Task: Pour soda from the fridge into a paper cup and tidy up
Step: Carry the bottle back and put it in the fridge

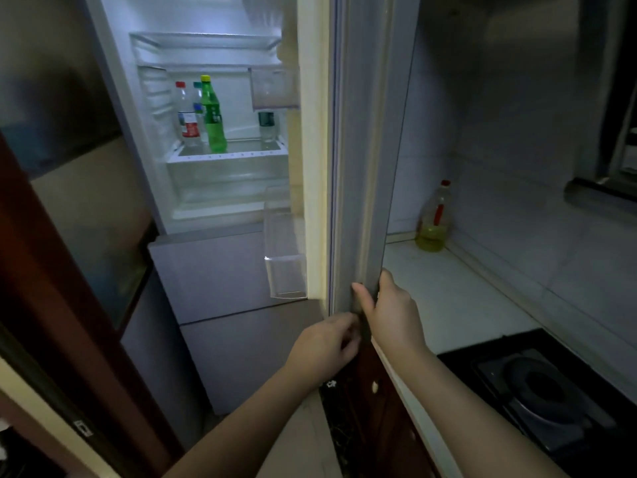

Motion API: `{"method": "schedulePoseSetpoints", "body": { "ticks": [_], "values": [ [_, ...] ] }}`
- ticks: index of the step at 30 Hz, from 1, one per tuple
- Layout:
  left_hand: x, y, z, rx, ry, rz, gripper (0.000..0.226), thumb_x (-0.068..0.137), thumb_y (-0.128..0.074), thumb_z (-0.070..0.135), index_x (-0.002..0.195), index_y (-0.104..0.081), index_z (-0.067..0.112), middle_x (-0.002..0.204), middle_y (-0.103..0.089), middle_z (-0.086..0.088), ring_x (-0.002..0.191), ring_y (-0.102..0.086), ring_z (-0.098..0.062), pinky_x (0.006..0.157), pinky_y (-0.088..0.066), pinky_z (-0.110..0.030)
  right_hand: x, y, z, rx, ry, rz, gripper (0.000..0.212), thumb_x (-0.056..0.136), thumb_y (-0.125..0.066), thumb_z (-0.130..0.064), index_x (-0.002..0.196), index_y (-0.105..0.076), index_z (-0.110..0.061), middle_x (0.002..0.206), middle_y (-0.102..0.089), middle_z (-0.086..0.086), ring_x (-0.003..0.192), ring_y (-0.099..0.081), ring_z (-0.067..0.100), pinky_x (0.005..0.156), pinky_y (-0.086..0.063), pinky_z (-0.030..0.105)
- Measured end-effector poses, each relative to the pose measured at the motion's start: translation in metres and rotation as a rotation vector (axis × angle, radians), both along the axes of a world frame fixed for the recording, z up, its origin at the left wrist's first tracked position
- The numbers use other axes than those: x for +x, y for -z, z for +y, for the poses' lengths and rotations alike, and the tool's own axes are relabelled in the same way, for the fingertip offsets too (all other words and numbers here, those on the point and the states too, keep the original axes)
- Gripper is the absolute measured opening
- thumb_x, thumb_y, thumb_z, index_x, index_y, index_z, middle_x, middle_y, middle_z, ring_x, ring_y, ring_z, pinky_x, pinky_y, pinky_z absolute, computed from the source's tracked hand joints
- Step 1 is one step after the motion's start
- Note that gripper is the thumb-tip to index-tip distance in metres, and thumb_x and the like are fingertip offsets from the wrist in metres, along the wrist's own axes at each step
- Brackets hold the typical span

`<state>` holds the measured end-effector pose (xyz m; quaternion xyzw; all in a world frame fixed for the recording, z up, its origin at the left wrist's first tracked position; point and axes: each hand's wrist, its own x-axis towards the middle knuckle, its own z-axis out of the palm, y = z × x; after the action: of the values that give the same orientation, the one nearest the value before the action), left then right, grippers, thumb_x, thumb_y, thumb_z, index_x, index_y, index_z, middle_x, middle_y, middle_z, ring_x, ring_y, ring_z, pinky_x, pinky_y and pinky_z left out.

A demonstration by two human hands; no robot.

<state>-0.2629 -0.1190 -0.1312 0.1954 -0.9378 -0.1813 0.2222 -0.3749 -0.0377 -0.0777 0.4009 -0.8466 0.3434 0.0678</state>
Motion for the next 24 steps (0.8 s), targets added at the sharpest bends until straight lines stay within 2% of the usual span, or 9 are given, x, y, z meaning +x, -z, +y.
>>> {"method": "schedulePoseSetpoints", "body": {
  "ticks": [4, 6, 11, 15, 18, 21, 24],
  "values": [
    [-0.026, 0.001, 0.026, 0.021, 0.123, -0.074, 0.047, 0.092, -0.056, 0.032, 0.136, -0.047, 0.021, 0.142, -0.045, 0.008, 0.124, -0.048, -0.009, 0.098, -0.046, -0.031, -0.037, -0.004, 0.021, 0.001, 0.057, -0.049, 0.042, 0.095, -0.043, -0.05, 0.1, -0.047, -0.008, 0.083, -0.061, 0.011, 0.074, -0.059, 0.028, 0.055, -0.037, 0.031],
    [-0.034, 0.001, 0.035, 0.017, 0.139, -0.086, 0.05, 0.093, -0.055, 0.033, 0.141, -0.043, 0.023, 0.148, -0.038, 0.009, 0.131, -0.042, -0.008, 0.103, -0.042, -0.029, -0.054, -0.006, 0.028, -0.012, 0.067, -0.08, 0.042, 0.096, -0.041, -0.049, 0.102, -0.047, -0.008, 0.086, -0.061, 0.012, 0.076, -0.059, 0.027, 0.055, -0.038, 0.031],
    [-0.046, -0.005, 0.046, 0.015, 0.117, -0.128, 0.054, 0.096, -0.053, 0.036, 0.146, -0.036, 0.025, 0.152, -0.033, 0.009, 0.136, -0.036, -0.009, 0.109, -0.036, -0.028, -0.085, -0.006, 0.036, -0.045, 0.093, -0.155, 0.036, 0.099, -0.04, -0.04, 0.115, -0.047, -0.009, 0.103, -0.062, 0.012, 0.088, -0.06, 0.028, 0.063, -0.044, 0.032],
    [-0.048, -0.008, 0.047, -0.009, 0.096, -0.157, 0.055, 0.095, -0.052, 0.038, 0.146, -0.037, 0.023, 0.15, -0.037, 0.008, 0.134, -0.039, -0.01, 0.107, -0.038, -0.029, -0.1, 0.001, 0.044, -0.087, 0.073, -0.212, 0.037, 0.098, -0.042, -0.034, 0.131, -0.043, -0.014, 0.117, -0.061, 0.008, 0.098, -0.06, 0.024, 0.08, -0.053, 0.039],
    [-0.048, -0.008, 0.048, -0.004, 0.089, -0.167, 0.056, 0.094, -0.053, 0.038, 0.146, -0.038, 0.022, 0.149, -0.039, 0.006, 0.134, -0.039, -0.011, 0.108, -0.038, -0.031, -0.103, 0.003, 0.053, -0.062, 0.066, -0.201, 0.044, 0.097, -0.043, -0.031, 0.139, -0.036, -0.019, 0.127, -0.057, 0.007, 0.105, -0.058, 0.023, 0.085, -0.052, 0.042],
    [-0.045, -0.007, 0.05, -0.014, 0.079, -0.183, 0.056, 0.094, -0.053, 0.037, 0.146, -0.039, 0.02, 0.149, -0.039, 0.005, 0.135, -0.038, -0.011, 0.111, -0.035, -0.029, -0.102, 0.01, 0.064, 0.023, 0.078, -0.142, 0.057, 0.097, -0.043, -0.029, 0.148, -0.024, -0.014, 0.144, -0.041, 0.009, 0.123, -0.047, 0.025, 0.098, -0.045, 0.04],
    [-0.039, -0.008, 0.053, -0.059, 0.065, -0.222, 0.057, 0.095, -0.051, 0.038, 0.147, -0.037, 0.019, 0.15, -0.038, 0.004, 0.136, -0.037, -0.012, 0.111, -0.032, -0.026, -0.099, 0.023, 0.077, 0.102, 0.096, -0.064, 0.054, 0.096, -0.041, -0.033, 0.144, -0.031, -0.011, 0.139, -0.046, 0.01, 0.119, -0.049, 0.025, 0.092, -0.045, 0.037]
  ]
}}
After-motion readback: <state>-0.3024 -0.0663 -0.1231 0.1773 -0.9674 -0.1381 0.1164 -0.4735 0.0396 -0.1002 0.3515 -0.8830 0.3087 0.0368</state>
